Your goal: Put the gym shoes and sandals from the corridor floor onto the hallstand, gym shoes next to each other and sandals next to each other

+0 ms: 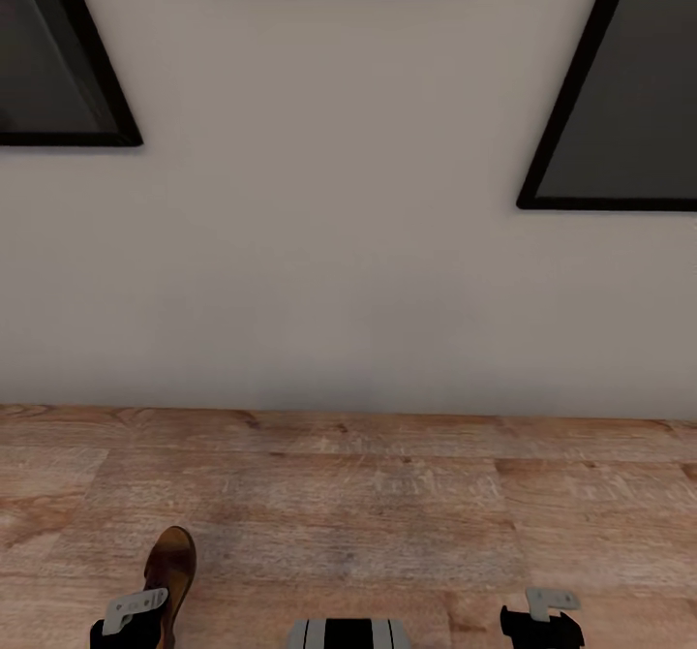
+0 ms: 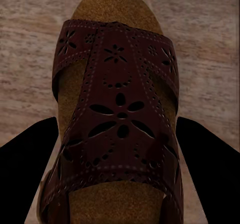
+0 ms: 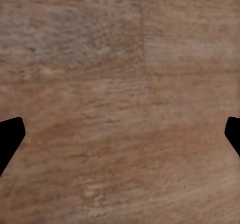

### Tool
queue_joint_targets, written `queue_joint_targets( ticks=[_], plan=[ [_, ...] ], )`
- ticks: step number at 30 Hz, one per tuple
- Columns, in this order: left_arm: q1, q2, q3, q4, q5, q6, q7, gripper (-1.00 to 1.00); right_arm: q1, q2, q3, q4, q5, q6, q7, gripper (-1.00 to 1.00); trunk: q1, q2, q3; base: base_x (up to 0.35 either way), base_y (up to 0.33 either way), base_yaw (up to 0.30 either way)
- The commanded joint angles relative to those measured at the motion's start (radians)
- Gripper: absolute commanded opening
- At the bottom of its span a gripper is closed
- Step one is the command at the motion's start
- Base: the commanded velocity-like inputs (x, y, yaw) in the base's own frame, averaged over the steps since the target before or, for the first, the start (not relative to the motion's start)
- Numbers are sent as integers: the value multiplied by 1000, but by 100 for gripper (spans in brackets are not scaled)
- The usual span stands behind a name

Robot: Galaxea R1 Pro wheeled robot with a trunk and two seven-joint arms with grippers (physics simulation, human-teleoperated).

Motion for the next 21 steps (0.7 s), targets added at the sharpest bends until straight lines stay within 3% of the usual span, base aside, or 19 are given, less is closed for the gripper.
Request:
queue_joint_targets(
  ticks=[1,16,21],
  plan=[
    [0,0,0,0,0,0,0,-100,0,0,0,0,0,0,0,100,0,0,4,0,0,0],
    [0,0,1,0,0,0,0,-100,0,4,0,9,0,-6,7,100,-7,4,62,0,0,0],
    [0,0,3,0,0,-2,1,-100,0,8,0,8,0,-14,16,100,-7,4,62,0,0,0]
  ],
)
